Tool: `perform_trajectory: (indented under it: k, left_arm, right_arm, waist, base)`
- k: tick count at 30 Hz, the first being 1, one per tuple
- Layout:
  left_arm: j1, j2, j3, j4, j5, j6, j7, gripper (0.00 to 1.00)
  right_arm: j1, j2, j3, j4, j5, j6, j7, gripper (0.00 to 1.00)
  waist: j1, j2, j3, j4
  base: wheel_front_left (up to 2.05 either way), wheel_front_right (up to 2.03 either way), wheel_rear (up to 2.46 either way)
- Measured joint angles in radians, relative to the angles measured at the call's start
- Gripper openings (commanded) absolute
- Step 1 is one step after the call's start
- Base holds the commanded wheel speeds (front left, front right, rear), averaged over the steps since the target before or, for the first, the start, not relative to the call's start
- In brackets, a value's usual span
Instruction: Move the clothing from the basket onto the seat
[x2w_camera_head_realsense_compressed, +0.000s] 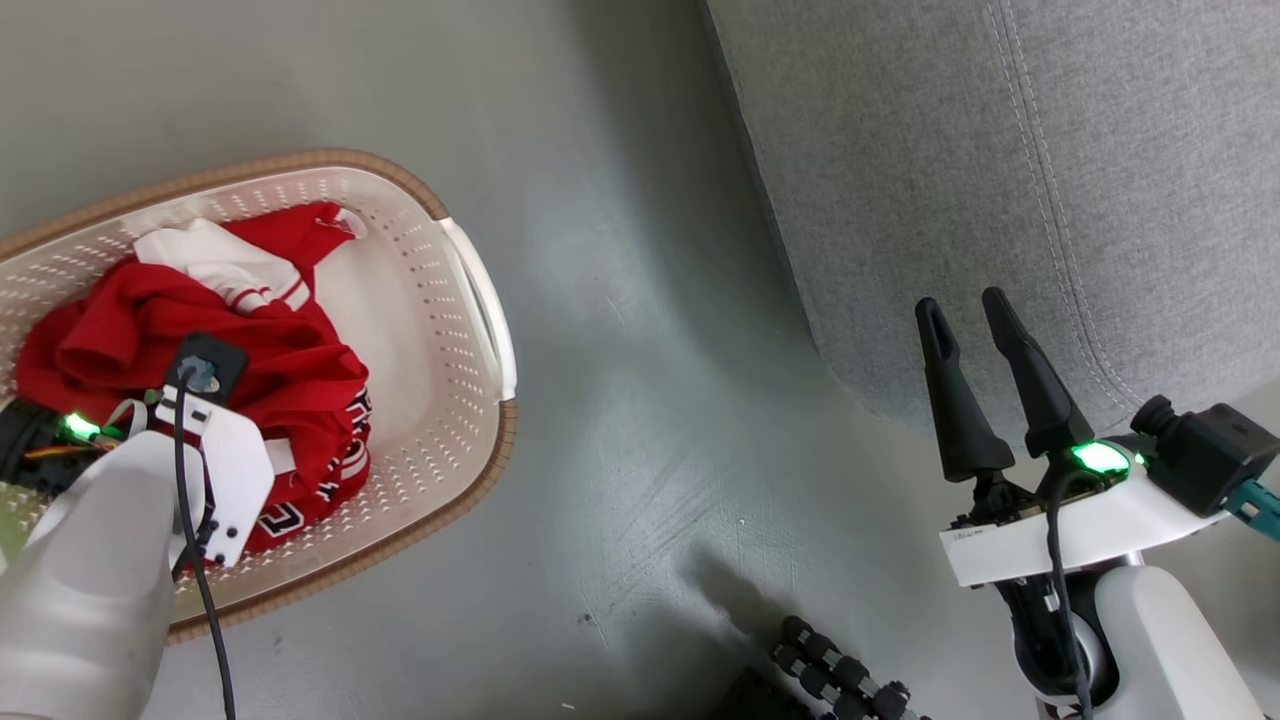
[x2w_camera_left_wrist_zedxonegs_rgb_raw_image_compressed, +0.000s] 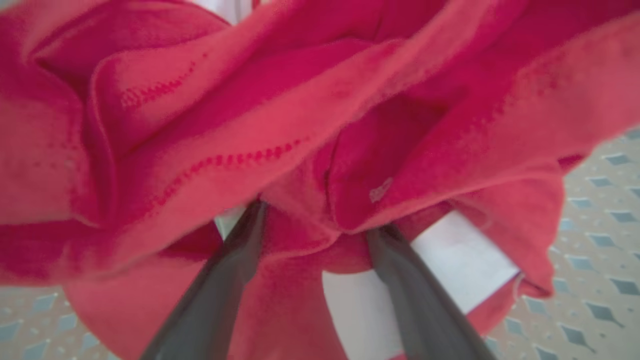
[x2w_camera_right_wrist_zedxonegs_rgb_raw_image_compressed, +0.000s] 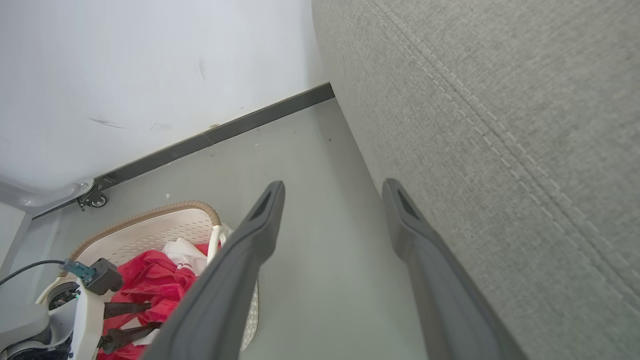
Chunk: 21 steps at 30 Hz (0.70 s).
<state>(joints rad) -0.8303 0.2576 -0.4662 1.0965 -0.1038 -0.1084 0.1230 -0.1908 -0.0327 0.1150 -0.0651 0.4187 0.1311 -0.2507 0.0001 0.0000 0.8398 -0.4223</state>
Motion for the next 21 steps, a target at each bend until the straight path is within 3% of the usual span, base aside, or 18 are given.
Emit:
perform_trajectory:
  k: [12, 13, 15, 16, 21]
  left_arm:
    - [-0.045, -0.004, -0.01, 0.053, 0.016, 0.0, 0.045, 1.0]
    - [-0.045, -0.006, -0.01, 0.058, 0.016, 0.0, 0.053, 0.85]
    - [-0.046, -0.008, -0.011, 0.066, 0.017, 0.0, 0.055, 0.07]
    - [-0.046, -0.009, -0.012, 0.069, 0.017, 0.0, 0.057, 0.0]
    - [-0.054, -0.016, -0.012, 0.079, 0.017, 0.0, 0.057, 0.0]
  right_arm:
    - [-0.036, 0.0, 0.024, 0.004, -0.024, 0.0, 0.0, 1.0]
    - [-0.039, 0.0, 0.024, 0.005, -0.024, 0.0, 0.0, 1.0]
    - [-0.041, 0.0, 0.023, 0.005, -0.025, 0.0, 0.0, 1.0]
    - [-0.041, 0.0, 0.023, 0.006, -0.026, 0.0, 0.0, 1.0]
    - [-0.044, 0.0, 0.023, 0.008, -0.031, 0.0, 0.0, 1.0]
  waist:
    - [0.0, 0.0, 0.033, -0.023]
    - [0.0, 0.0, 0.034, -0.024]
    - [0.0, 0.0, 0.036, -0.024]
    - [0.0, 0.0, 0.036, -0.025]
    - [0.0, 0.0, 0.035, -0.026]
  base:
    - [0.0, 0.0, 0.0]
    - [0.0, 0.0, 0.0]
    - [0.0, 0.0, 0.0]
    - [0.0, 0.0, 0.0]
    - [0.0, 0.0, 0.0]
